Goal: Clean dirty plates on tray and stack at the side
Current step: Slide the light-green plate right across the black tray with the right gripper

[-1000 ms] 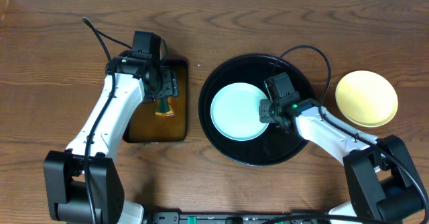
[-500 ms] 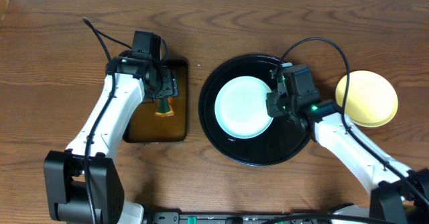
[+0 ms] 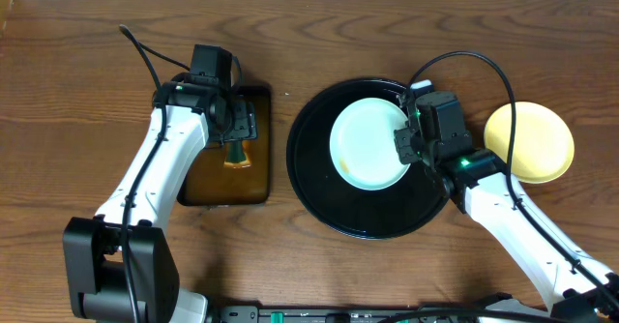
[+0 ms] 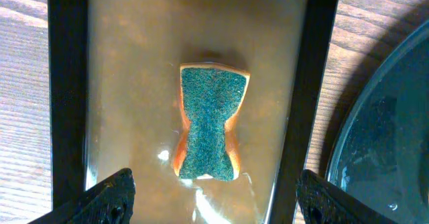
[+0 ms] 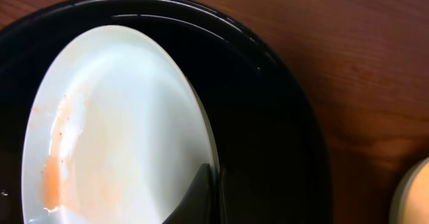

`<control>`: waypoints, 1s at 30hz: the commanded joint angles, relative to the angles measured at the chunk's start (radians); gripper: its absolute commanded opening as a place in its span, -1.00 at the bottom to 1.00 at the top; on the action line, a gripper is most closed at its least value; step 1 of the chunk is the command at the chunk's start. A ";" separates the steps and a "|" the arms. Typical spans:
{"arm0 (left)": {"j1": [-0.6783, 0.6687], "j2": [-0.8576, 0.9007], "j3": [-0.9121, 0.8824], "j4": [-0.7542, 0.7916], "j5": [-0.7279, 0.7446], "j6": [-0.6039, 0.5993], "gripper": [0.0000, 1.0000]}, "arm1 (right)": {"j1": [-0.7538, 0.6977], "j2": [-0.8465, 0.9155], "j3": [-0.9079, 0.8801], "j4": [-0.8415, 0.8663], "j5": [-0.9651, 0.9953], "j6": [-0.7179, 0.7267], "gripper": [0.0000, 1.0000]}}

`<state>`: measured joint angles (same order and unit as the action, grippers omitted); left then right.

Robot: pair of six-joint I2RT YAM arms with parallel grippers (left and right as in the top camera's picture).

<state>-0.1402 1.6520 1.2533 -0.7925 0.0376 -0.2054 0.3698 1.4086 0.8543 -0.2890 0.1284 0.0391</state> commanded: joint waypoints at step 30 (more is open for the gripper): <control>0.002 -0.001 0.014 0.001 -0.021 0.002 0.57 | -0.003 -0.122 0.014 0.075 0.295 -0.299 -0.98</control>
<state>-0.1402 1.6520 1.2533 -0.7887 0.0376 -0.2054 0.3698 1.2995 0.8547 -0.2245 0.3393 -0.2062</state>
